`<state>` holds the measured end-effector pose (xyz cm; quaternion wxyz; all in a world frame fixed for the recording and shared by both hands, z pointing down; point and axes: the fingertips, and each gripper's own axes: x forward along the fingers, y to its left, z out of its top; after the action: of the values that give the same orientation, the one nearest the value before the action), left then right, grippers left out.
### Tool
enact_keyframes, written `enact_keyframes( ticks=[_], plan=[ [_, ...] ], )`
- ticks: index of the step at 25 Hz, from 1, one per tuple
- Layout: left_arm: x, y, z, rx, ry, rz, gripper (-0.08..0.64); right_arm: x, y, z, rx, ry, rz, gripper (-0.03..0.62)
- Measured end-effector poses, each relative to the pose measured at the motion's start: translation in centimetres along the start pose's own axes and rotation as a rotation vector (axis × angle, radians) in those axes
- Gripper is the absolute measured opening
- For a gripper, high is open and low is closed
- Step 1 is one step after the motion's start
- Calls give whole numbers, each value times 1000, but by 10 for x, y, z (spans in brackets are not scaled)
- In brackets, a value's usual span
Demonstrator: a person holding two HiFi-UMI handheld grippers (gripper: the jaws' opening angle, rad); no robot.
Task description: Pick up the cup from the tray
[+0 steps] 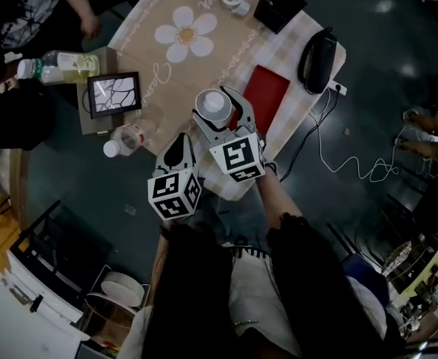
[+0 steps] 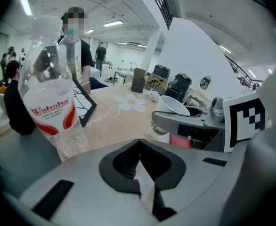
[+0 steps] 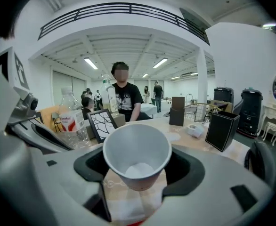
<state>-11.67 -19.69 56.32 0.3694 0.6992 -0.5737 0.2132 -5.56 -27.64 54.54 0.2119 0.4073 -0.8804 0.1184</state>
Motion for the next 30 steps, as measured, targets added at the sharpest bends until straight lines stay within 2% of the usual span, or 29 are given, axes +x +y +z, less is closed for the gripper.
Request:
enact_keyframes(
  ticks=[5,16,23,24,26,30],
  plan=[
    [1,13,-2,-24,2,17,6,19,13,-9,-27,42,40,330],
    [9,25,-8,-50,11,17,6,34,16,-36,-44,98,58,330],
    [8,28,-2,-51,-14,25,6,35,14,-39,9,62,62,331],
    [7,28,-3,-50,-12,25,6,35,14,-38,30,57,62,334],
    [6,26,-6,-55,-8,26,6,32,16,-37,66,50,76,388],
    [5,23,-7,-50,-9,23,6,26,21,-27,48,34,115,413]
  ],
)
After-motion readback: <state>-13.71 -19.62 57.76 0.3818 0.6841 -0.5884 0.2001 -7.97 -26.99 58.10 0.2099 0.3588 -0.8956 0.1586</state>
